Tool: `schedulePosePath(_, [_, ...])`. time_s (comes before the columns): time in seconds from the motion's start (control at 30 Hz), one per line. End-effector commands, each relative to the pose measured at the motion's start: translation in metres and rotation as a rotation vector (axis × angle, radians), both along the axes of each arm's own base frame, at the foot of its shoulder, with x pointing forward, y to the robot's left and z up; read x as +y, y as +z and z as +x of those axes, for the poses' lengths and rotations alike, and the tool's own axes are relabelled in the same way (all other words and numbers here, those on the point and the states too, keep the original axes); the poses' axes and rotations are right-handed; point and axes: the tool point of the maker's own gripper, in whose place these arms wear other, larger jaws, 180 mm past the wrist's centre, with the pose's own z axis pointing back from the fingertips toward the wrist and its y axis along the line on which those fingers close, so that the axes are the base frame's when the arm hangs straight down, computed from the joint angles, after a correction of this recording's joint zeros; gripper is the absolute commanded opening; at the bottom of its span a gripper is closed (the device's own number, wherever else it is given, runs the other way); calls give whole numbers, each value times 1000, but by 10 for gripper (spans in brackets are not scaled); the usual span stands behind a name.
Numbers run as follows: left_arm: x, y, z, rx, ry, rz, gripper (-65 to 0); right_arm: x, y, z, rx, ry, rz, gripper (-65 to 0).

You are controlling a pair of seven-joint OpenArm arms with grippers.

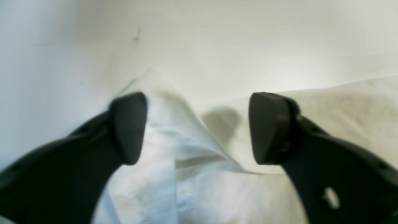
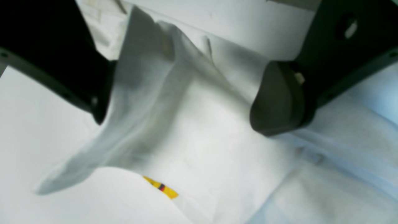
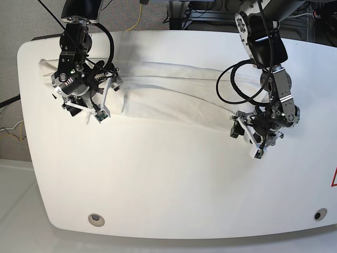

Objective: Fold the T-shirt properly

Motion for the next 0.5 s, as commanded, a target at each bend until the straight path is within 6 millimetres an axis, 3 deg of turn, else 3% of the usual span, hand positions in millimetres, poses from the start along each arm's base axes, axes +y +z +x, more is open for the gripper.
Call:
schedulePosePath(0.0, [2, 15, 11, -55, 3, -7, -355, 0, 9, 7, -38, 5, 3, -66])
schedulePosePath(0.17, [2, 13, 9, -49, 3, -4, -551, 0, 9, 7, -38, 5, 3, -66])
schedulePosePath(0.23, [3, 13, 8, -47, 3, -2, -596, 0, 9, 7, -38, 5, 3, -66])
schedulePosePath(0.47, [5, 13, 8, -47, 4, 1, -602, 0, 9, 7, -38, 5, 3, -66])
